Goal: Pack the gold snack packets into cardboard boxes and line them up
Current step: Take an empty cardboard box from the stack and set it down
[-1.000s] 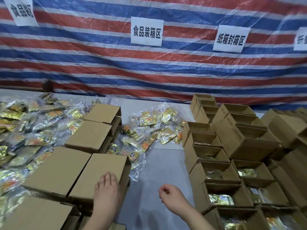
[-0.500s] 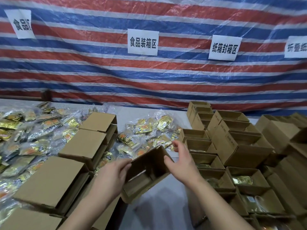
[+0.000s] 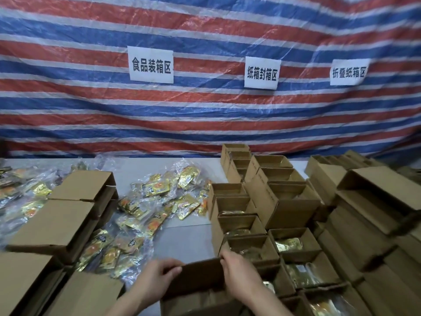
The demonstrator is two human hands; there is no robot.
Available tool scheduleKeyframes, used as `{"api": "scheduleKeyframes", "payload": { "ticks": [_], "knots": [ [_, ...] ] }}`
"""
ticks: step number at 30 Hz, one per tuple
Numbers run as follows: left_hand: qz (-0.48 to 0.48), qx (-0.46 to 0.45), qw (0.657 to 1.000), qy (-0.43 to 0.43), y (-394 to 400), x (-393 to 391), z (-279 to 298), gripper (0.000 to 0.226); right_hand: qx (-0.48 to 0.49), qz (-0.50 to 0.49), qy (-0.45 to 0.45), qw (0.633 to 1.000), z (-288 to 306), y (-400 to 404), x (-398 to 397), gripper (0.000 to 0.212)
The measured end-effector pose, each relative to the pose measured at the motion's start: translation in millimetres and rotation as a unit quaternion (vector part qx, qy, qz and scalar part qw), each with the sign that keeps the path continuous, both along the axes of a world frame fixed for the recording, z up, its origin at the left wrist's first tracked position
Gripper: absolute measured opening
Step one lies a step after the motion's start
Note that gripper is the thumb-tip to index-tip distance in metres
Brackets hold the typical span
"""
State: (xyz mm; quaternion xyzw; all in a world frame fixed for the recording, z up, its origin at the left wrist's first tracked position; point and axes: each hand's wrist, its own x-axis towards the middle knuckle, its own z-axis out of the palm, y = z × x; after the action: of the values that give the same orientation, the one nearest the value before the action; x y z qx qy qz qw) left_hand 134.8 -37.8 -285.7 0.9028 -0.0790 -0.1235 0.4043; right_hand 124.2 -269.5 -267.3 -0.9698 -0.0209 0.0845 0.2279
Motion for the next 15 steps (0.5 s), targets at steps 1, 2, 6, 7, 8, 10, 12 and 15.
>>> {"api": "scheduleKeyframes", "payload": {
  "ticks": [1, 2, 6, 7, 8, 10, 12, 15],
  "knots": [
    [0.012, 0.006, 1.000, 0.012, -3, 0, -6, 0.016, 0.004, -0.010, 0.007, 1.000, -7, 0, -1, 0.020],
    [0.029, 0.009, 0.999, 0.025, -5, -1, -12, 0.015, 0.008, -0.019, 0.014, 1.000, -13, 0, -3, 0.019],
    [0.145, -0.022, 0.988, 0.046, -10, -6, -37, 0.019, 0.029, -0.070, 0.023, 0.997, -39, 4, -5, 0.019],
    [0.173, -0.029, 0.983, 0.055, -10, -7, -44, 0.020, 0.029, -0.080, 0.024, 0.996, -46, 5, -6, 0.022],
    [0.190, -0.032, 0.979, 0.065, -9, -9, -52, 0.020, 0.027, -0.087, 0.029, 0.995, -53, 7, -6, 0.025],
    [0.205, -0.033, 0.975, 0.083, -8, -11, -70, 0.015, 0.035, -0.107, 0.040, 0.993, -71, 9, -5, 0.023],
    [0.220, -0.033, 0.971, 0.093, -5, -13, -85, 0.014, 0.039, -0.114, 0.057, 0.991, -88, 12, -4, 0.018],
    [0.224, -0.027, 0.969, 0.105, -4, -18, -107, 0.017, 0.035, -0.101, 0.095, 0.990, -117, 11, -3, 0.019]
  ]
}}
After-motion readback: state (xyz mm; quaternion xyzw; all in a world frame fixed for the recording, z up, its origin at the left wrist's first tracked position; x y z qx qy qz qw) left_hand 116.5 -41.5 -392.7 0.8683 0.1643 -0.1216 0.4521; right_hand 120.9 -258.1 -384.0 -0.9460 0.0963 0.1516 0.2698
